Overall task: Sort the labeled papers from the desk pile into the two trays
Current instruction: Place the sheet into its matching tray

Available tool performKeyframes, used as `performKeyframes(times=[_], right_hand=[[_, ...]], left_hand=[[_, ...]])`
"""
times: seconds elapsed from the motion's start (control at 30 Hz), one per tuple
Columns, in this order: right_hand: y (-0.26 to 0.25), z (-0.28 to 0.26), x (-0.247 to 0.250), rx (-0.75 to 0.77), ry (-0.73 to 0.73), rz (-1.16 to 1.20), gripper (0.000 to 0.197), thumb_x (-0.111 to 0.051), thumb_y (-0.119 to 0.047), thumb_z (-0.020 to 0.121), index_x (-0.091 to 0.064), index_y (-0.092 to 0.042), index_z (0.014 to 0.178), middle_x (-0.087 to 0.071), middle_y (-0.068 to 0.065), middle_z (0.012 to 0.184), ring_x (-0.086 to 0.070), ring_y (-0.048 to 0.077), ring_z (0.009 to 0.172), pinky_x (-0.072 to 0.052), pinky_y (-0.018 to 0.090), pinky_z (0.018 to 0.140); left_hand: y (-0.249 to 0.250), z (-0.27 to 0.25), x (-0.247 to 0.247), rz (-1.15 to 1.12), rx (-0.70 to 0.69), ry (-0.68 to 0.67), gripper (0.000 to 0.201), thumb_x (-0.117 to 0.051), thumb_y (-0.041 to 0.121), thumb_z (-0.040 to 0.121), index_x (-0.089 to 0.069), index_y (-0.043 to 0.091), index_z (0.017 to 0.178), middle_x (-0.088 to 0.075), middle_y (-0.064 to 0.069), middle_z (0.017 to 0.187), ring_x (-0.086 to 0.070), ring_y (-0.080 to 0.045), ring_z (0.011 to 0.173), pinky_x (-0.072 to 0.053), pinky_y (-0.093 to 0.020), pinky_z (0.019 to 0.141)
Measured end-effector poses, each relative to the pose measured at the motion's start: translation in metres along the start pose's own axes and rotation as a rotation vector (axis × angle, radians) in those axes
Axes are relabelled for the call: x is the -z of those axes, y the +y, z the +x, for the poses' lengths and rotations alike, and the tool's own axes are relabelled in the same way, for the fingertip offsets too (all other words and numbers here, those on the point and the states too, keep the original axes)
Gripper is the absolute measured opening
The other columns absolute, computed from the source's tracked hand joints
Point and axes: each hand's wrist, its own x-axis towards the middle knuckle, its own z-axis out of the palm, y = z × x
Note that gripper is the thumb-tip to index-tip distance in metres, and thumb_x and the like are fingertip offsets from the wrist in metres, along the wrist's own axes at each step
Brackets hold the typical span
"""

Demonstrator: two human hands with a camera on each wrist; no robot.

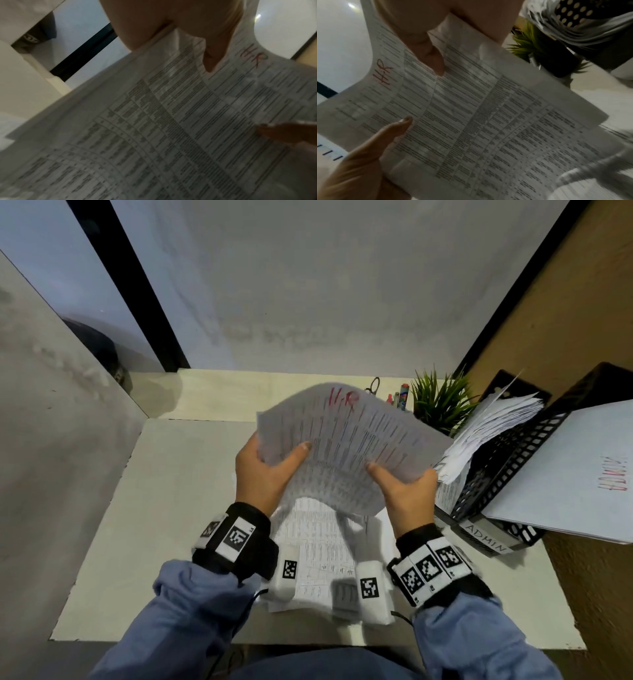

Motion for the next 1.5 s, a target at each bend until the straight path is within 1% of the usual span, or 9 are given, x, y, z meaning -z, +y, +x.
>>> performKeyframes(times=[0.23,0.3,0.53,0.63,0.73,0.83,0.93,1.17,1.5], right_hand=[[0.051,-0.016,0.008,-0.254,-0.083,-0.316,0.033,-0.062,0.012,0.079,-0.057,-0.02,0.072,-0.059,-0.001,0.074,-0.057,0.013,0.071,-0.054,0.041,0.081],[0.054,-0.013,0.008,-0.259,-0.06,-0.34,0.029,-0.061,0.01,0.081,-0.059,-0.016,0.069,-0.059,0.0,0.071,-0.058,0.021,0.073,-0.055,0.026,0.068],[-0.001,0.007,0.021,0.049,-0.022,-0.368,0.022,-0.059,-0.004,0.088,-0.064,-0.014,0.107,-0.066,-0.001,0.099,-0.062,0.007,0.086,-0.054,0.019,0.072],[-0.02,0.03,0.043,0.21,0.312,-0.682,0.055,-0.061,-0.029,0.088,-0.043,-0.014,0.138,-0.044,0.004,0.134,-0.045,0.012,0.117,-0.041,0.029,0.098],[-0.024,0.066,0.072,-0.118,0.46,-0.753,0.093,-0.061,-0.054,0.082,-0.018,-0.006,0.149,-0.024,0.016,0.151,-0.025,0.03,0.138,-0.025,0.039,0.111],[-0.014,0.093,0.087,-0.466,0.415,-0.507,0.106,-0.067,-0.061,0.064,-0.031,0.002,0.142,-0.047,0.019,0.137,-0.051,0.033,0.119,-0.044,0.041,0.1],[-0.013,0.098,0.094,-0.446,0.391,-0.441,0.056,-0.062,-0.032,0.079,-0.054,0.005,0.12,-0.061,0.014,0.102,-0.06,0.028,0.078,-0.046,0.028,0.065],[-0.017,0.098,0.121,-0.185,0.388,-0.568,0.009,-0.042,-0.017,0.07,-0.045,-0.015,0.062,-0.052,0.007,0.067,-0.057,0.03,0.07,-0.044,0.033,0.064],[-0.054,0.104,0.139,-0.002,0.273,-0.791,0.015,-0.035,-0.024,0.071,-0.048,-0.017,0.074,-0.049,0.009,0.085,-0.046,0.023,0.08,-0.037,0.032,0.07]], left_hand=[[-0.062,-0.022,0.008,0.102,0.408,-0.003,0.026,-0.071,0.009,0.08,-0.065,0.003,0.105,-0.07,-0.009,0.095,-0.067,-0.02,0.089,-0.055,-0.02,0.068],[-0.06,-0.023,0.008,0.1,0.429,0.009,0.021,-0.067,0.003,0.083,-0.064,0.001,0.104,-0.068,-0.002,0.086,-0.067,-0.017,0.083,-0.053,-0.013,0.06],[-0.005,0.001,-0.002,0.119,0.117,0.037,0.003,-0.065,0.019,0.085,-0.067,0.02,0.088,-0.07,-0.016,0.092,-0.069,-0.029,0.084,-0.056,-0.05,0.079],[0.041,0.017,-0.022,0.25,-0.054,-0.067,0.011,-0.061,0.02,0.086,-0.062,0.01,0.082,-0.062,-0.018,0.076,-0.056,-0.02,0.063,-0.051,-0.035,0.058],[0.08,0.033,-0.048,0.405,-0.199,-0.201,0.014,-0.057,0.019,0.084,-0.056,0.013,0.072,-0.05,-0.002,0.061,-0.045,-0.014,0.052,-0.04,-0.028,0.047],[0.102,0.052,-0.081,0.662,-0.377,-0.356,0.015,-0.056,0.016,0.086,-0.05,0.014,0.072,-0.049,0.004,0.06,-0.046,-0.014,0.054,-0.039,-0.025,0.051],[0.115,0.063,-0.12,0.861,-0.508,-0.454,0.013,-0.051,0.016,0.088,-0.052,0.008,0.078,-0.047,0.0,0.063,-0.045,-0.018,0.06,-0.03,-0.026,0.055],[0.128,0.055,-0.194,0.937,-0.625,-0.573,0.008,-0.047,0.011,0.086,-0.049,0.007,0.079,-0.05,-0.011,0.075,-0.046,-0.026,0.072,-0.033,-0.029,0.063],[0.092,0.035,-0.267,0.965,-0.499,-0.663,0.017,-0.046,0.004,0.087,-0.058,0.0,0.098,-0.063,-0.02,0.097,-0.056,-0.033,0.085,-0.033,-0.031,0.066]])
